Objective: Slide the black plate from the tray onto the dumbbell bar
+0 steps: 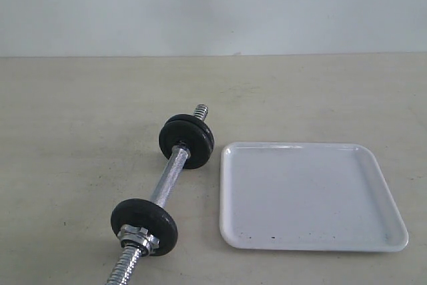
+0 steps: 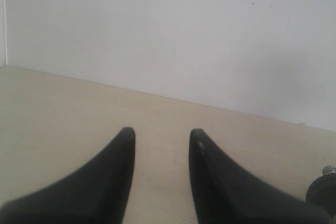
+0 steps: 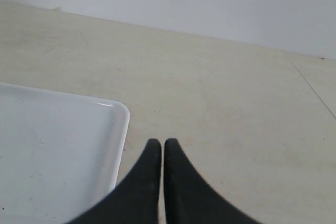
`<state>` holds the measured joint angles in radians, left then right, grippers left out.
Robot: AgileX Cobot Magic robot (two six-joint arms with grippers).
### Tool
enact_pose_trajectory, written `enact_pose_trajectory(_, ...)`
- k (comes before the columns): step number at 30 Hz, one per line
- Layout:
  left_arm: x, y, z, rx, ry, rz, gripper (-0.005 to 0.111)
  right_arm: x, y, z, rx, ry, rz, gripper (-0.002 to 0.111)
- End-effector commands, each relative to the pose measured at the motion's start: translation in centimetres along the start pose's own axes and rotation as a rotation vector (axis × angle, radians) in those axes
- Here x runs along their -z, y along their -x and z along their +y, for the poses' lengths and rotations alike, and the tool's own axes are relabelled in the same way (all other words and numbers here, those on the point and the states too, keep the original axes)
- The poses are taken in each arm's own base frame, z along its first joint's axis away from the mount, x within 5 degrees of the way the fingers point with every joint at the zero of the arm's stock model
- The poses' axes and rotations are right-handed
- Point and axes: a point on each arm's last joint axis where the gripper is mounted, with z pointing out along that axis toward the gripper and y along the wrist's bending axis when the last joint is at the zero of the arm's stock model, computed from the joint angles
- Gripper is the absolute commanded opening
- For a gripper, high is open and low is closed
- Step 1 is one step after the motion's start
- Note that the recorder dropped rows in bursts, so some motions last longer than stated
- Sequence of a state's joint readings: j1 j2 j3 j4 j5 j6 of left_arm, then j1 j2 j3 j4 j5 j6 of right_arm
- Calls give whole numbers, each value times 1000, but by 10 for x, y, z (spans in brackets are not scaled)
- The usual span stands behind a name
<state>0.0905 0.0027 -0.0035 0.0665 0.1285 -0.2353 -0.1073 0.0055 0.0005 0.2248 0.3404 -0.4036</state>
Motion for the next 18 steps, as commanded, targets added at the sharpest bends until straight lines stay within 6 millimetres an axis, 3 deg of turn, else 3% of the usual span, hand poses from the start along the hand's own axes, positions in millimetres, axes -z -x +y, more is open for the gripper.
enact_pose_trajectory(1, 0, 0, 0, 5, 2, -9, 32, 0, 1, -1, 9, -12, -16, 0)
enact_pose_trajectory(12, 0, 0, 0, 5, 2, -9, 32, 1, 0, -7, -345, -83, -14, 0)
enact_pose_trajectory(18, 0, 0, 0, 5, 3, -6, 32, 1, 0, -8, -369, -85, -15, 0)
